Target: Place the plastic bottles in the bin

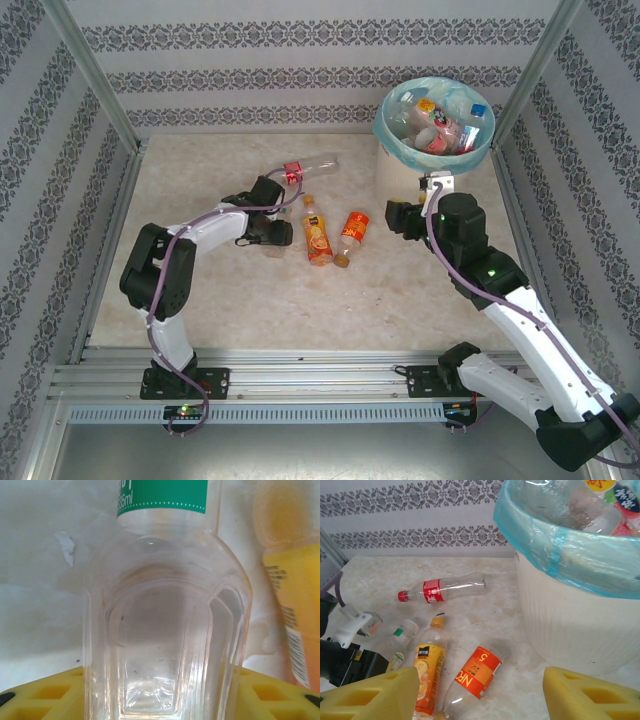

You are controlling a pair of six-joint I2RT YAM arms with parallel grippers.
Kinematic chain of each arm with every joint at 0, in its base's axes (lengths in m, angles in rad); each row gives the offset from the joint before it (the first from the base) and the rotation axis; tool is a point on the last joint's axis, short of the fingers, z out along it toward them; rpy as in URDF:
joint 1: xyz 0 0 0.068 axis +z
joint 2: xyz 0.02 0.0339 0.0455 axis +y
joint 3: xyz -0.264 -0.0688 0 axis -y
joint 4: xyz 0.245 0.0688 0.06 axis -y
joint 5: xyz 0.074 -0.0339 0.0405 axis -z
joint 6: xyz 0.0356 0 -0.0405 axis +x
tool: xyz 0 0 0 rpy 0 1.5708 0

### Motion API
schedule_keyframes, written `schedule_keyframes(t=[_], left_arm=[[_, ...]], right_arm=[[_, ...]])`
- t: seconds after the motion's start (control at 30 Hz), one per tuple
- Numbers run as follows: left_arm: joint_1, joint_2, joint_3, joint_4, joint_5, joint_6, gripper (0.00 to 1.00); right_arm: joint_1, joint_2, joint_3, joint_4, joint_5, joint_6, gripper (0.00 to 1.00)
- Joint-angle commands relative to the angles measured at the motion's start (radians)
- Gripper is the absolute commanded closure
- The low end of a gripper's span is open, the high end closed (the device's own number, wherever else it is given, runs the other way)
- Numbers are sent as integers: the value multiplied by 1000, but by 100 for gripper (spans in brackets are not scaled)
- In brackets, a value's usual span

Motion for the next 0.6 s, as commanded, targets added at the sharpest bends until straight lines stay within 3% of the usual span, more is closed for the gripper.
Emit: schedule_keyframes(t=[0.0, 0.13, 0.3, 0.57], left_arm=[[6, -201, -31, 2, -27, 25, 43], [6, -454, -168, 182, 47, 90, 43], [-8, -694, -317, 434, 305, 182, 43], [-62, -815, -443, 735, 627, 221, 45]], right_arm=[[10, 6, 50, 25, -55, 32, 33], [10, 3, 53, 133, -188, 47, 33], [21, 9, 35, 401, -473, 120, 34], [160, 89, 103, 486, -579, 44, 34]])
